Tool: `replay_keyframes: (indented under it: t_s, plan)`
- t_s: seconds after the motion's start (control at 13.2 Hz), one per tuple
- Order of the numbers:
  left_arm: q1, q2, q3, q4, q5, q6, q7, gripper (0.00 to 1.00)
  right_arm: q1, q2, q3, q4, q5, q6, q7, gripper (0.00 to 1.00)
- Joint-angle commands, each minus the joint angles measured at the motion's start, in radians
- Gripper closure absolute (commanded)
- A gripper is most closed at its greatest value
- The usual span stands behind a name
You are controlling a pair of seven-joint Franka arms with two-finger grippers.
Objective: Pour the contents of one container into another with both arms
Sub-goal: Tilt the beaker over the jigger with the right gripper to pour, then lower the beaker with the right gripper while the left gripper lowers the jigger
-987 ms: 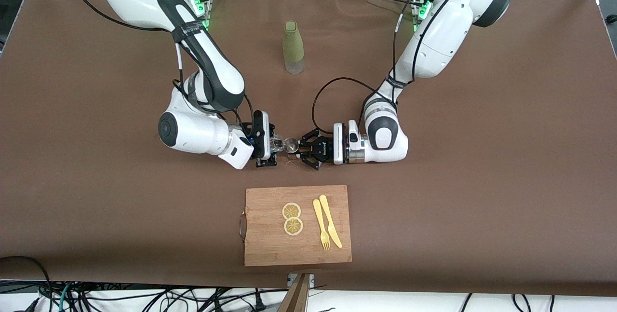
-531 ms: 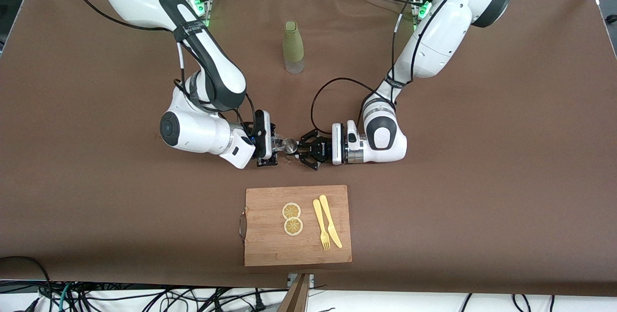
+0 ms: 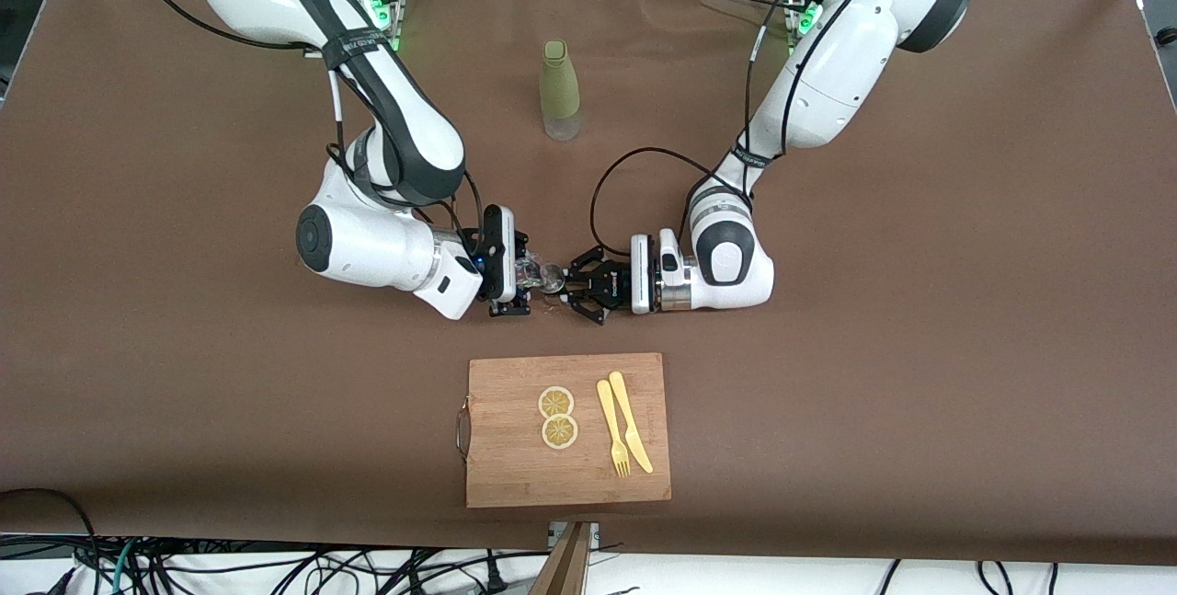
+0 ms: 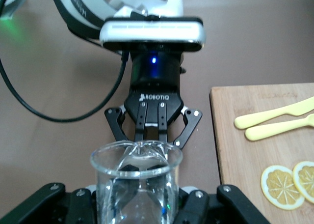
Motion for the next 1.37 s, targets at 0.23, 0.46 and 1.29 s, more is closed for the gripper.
replay_keyframes:
  t_s: [0.23, 0.46, 1.29]
  plan:
    - [0.004, 0.013, -0.002, 0.028, -0.040, 0.016, 0.040, 1.00, -0.023, -0.034, -0.011, -0.087, 0.284, 0.005, -0.232, 1.00]
    - [0.039, 0.002, -0.002, 0.013, -0.035, 0.009, 0.078, 1.00, -0.076, -0.029, -0.011, -0.106, 0.357, -0.021, -0.343, 1.00]
    - [0.393, -0.064, 0.007, -0.134, 0.326, -0.369, 0.141, 1.00, -0.493, 0.086, -0.015, -0.109, 0.409, -0.514, -0.701, 1.00]
